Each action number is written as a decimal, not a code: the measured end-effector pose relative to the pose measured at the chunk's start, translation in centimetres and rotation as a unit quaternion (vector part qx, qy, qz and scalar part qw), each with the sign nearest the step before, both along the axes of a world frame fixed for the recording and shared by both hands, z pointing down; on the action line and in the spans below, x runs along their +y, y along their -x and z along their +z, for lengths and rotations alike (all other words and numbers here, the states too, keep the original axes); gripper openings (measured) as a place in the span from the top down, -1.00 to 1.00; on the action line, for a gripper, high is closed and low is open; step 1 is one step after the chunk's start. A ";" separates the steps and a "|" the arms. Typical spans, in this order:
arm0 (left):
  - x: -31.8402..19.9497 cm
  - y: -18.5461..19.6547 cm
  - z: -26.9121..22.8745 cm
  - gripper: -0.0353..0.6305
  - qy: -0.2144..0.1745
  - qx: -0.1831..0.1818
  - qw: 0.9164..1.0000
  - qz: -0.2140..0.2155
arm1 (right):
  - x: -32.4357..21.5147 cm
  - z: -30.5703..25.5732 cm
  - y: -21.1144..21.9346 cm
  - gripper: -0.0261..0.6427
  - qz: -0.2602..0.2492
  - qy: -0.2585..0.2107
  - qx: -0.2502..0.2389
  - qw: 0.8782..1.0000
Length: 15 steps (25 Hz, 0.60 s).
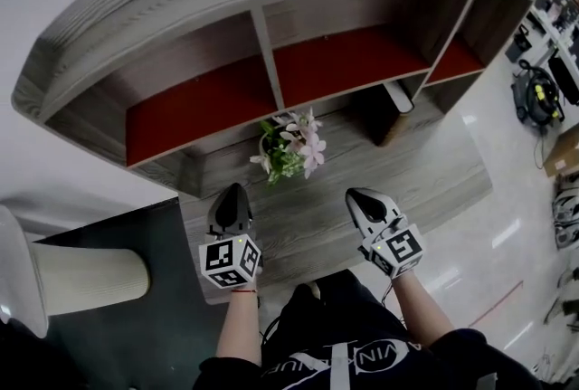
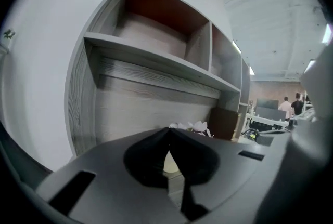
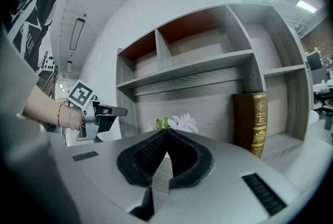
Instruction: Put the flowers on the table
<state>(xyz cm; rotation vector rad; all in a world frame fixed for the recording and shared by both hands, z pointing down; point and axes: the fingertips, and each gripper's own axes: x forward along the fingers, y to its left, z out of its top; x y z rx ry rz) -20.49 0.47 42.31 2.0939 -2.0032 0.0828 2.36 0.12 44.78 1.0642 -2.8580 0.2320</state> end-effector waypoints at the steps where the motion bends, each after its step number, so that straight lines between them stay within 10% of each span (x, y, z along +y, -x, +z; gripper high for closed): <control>1: 0.4 -0.2 -0.2 0.88 -0.002 -0.001 1.000 0.000 | 0.0 -0.3 0.0 0.89 0.001 -0.001 -0.002 1.000; 15: 2.9 -0.5 -2.2 0.88 -0.019 -0.029 0.999 -0.018 | -0.2 -4.1 1.1 0.89 -0.002 -0.043 -0.008 0.999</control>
